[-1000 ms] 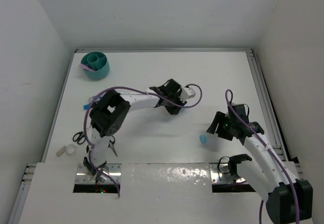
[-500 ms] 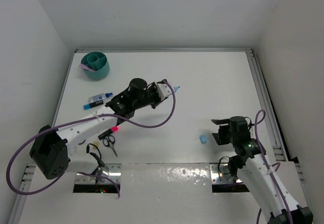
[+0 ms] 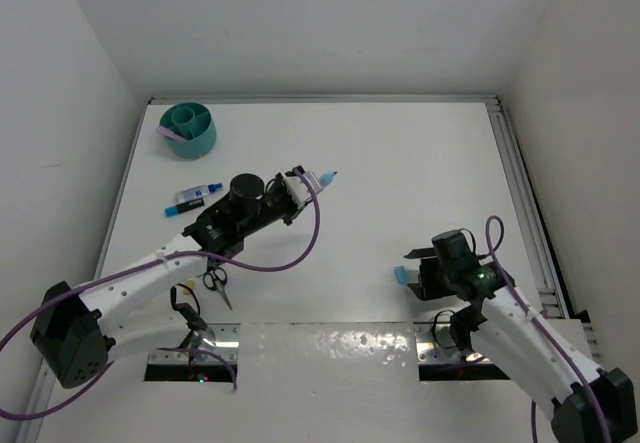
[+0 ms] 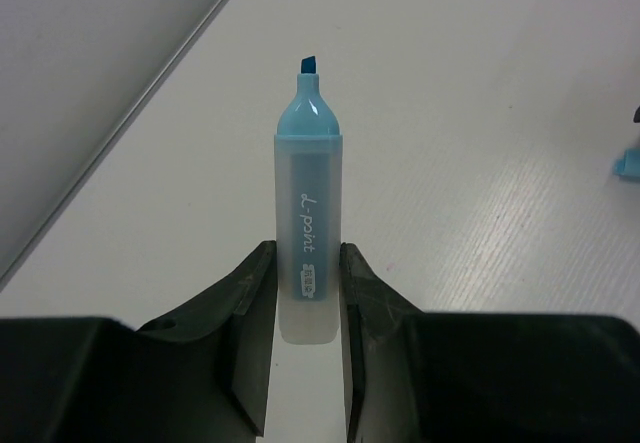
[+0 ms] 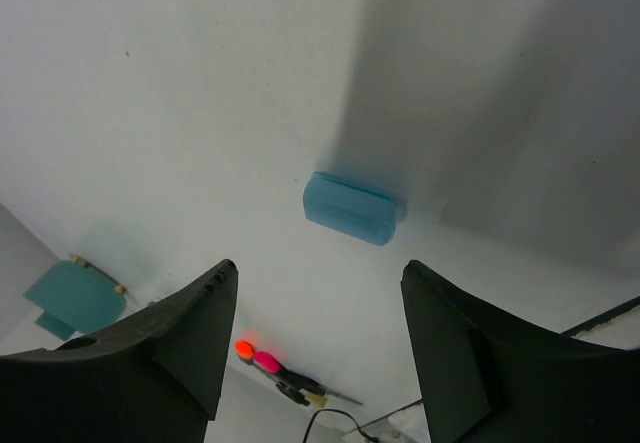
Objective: Sort the stationery into containers
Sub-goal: Pick up the pen from the center of the board, then close the pen cap on the pen.
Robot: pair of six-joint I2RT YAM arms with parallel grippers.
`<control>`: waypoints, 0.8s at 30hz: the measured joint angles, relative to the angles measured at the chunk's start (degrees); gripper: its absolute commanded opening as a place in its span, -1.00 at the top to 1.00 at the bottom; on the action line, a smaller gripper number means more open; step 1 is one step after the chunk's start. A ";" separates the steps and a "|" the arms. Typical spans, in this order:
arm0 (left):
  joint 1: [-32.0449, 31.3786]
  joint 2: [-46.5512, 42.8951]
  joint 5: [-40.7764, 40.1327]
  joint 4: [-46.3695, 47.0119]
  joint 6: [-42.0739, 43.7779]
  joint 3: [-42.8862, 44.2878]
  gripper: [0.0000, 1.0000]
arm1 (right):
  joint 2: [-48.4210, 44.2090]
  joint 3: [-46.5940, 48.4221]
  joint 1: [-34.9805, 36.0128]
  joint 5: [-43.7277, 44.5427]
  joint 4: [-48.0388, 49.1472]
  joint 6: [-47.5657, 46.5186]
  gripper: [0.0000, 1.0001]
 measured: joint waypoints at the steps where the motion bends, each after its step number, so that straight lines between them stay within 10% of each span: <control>1: 0.00 -0.50 -0.24 0.70 -0.07 -0.57 1.00 | -0.02 0.00 0.72 0.02 -0.11 0.11 -0.32; 24: 0.13 -0.74 -2.51 4.20 -2.80 -2.45 1.00 | 10.12 -2.51 7.04 7.08 7.06 1.09 0.13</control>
